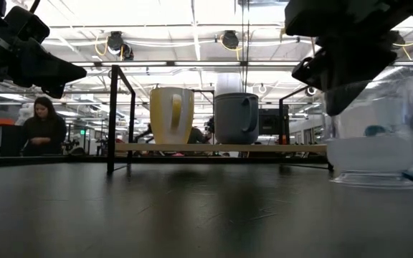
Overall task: Stack small to large cups/mugs on shelf
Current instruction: Put the transparent mug on the shelf
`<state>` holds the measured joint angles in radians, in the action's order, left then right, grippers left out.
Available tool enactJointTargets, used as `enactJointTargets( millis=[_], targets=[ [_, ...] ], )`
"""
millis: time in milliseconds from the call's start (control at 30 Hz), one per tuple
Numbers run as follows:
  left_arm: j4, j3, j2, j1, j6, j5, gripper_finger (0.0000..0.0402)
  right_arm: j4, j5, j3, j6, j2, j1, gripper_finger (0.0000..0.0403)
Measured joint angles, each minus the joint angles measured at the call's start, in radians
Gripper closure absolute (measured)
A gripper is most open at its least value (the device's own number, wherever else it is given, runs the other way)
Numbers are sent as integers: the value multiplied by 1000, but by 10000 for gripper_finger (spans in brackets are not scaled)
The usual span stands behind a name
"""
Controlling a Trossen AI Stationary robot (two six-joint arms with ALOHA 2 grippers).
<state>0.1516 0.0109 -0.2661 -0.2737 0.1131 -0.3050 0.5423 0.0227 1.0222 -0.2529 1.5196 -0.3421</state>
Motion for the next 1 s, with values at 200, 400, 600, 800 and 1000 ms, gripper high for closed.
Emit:
enactJointTargets(
  millis=[200, 400, 600, 800, 1000],
  targets=[
    [-4, 0, 0, 0, 0, 0, 376, 0, -24, 0, 3, 0, 15, 400],
    [-8, 0, 0, 0, -3, 0, 376, -8, -28, 0, 27, -47, 15, 401],
    [-8, 0, 0, 0, -5, 0, 376, -10, -43, 0, 73, -160, 15, 402],
    [-9, 0, 0, 0, -5, 0, 376, 12, -131, -13, 104, -300, 13, 402],
    [-28, 0, 0, 0, -6, 0, 376, -102, -166, -170, 109, -447, 16, 402]
  ],
)
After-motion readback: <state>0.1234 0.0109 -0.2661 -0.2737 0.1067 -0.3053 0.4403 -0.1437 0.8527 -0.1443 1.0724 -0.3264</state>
